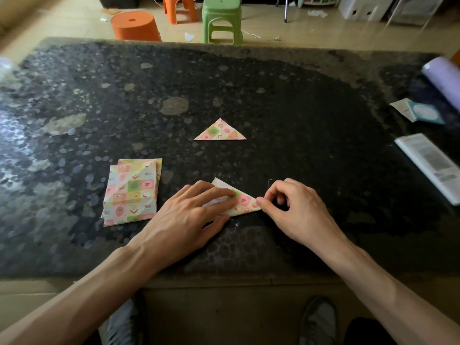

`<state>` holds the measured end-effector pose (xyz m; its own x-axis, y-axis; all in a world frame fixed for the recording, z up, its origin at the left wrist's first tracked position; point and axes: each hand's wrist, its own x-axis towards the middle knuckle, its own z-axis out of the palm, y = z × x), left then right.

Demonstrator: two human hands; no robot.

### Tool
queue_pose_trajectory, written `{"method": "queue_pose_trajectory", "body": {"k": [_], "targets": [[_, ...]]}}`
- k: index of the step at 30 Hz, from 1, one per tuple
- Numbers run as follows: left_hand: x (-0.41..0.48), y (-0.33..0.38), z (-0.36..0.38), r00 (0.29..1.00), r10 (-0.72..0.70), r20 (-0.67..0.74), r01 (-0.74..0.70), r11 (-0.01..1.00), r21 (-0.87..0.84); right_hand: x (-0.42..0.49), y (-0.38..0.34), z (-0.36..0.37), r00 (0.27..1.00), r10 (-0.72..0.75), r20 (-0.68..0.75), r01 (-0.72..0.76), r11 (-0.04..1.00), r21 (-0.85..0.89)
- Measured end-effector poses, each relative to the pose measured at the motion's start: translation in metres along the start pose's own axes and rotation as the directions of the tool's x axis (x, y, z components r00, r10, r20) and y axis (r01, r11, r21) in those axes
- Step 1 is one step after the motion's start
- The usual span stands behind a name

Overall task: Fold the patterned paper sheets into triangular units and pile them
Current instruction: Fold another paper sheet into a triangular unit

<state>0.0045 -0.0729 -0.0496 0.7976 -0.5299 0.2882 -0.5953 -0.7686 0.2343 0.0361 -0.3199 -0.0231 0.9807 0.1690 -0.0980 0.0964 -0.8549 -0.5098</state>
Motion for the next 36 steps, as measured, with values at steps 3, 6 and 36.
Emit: {"method": "queue_pose_trajectory", "body": {"k": [3, 6, 36], "targets": [[0.0003, 0.0006, 0.0, 1.0, -0.002, -0.005, 0.002, 1.0, -0.004, 0.0001, -0.0007, 0.001, 1.0, 0.003, -0.006, -0.003, 1.0, -0.012], [0.0001, 0.0009, -0.0004, 1.0, -0.004, -0.011, 0.004, 1.0, -0.01, -0.0001, -0.0008, 0.0007, 1.0, 0.006, -0.006, -0.006, 1.0, -0.012], [0.0015, -0.0002, 0.0015, 1.0, -0.03, -0.006, 0.03, 0.999, -0.032, -0.002, -0.0014, 0.0046, 0.999, -0.01, -0.041, 0.008, 0.999, -0.04]]}}
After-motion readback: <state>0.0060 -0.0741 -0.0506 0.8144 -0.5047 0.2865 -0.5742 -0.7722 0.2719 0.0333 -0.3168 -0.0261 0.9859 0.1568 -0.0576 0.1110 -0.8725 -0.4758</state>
